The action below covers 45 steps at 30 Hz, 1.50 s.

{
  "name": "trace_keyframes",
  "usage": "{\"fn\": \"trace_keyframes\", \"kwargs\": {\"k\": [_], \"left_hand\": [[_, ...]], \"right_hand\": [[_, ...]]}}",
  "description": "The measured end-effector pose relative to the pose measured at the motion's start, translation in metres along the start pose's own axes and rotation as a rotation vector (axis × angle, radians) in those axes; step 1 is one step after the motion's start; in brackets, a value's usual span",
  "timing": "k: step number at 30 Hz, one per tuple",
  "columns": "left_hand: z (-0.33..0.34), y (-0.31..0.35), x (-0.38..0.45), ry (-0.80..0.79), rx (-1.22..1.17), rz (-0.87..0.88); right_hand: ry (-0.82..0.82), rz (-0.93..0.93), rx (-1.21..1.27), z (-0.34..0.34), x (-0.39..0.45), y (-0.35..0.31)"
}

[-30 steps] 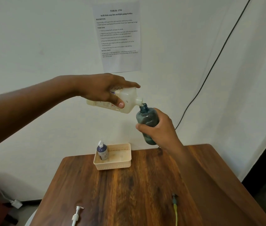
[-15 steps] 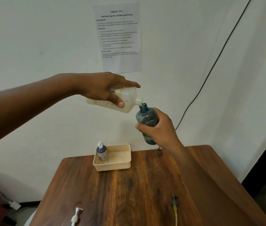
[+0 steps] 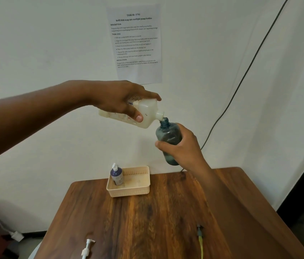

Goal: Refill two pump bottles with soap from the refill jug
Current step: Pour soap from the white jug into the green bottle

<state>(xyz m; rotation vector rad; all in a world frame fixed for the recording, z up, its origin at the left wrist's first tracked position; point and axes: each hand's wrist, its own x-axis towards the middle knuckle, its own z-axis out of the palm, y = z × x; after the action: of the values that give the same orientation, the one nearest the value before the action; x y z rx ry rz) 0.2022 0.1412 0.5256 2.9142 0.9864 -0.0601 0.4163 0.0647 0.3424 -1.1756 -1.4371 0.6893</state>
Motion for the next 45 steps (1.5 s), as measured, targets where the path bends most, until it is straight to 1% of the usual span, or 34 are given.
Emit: {"fn": "trace_keyframes", "kwargs": {"k": [45], "left_hand": [[-0.015,-0.003,0.01,-0.02,0.012,0.049]], "right_hand": [[0.026,-0.021,-0.021,-0.002,0.006,-0.003]]}}
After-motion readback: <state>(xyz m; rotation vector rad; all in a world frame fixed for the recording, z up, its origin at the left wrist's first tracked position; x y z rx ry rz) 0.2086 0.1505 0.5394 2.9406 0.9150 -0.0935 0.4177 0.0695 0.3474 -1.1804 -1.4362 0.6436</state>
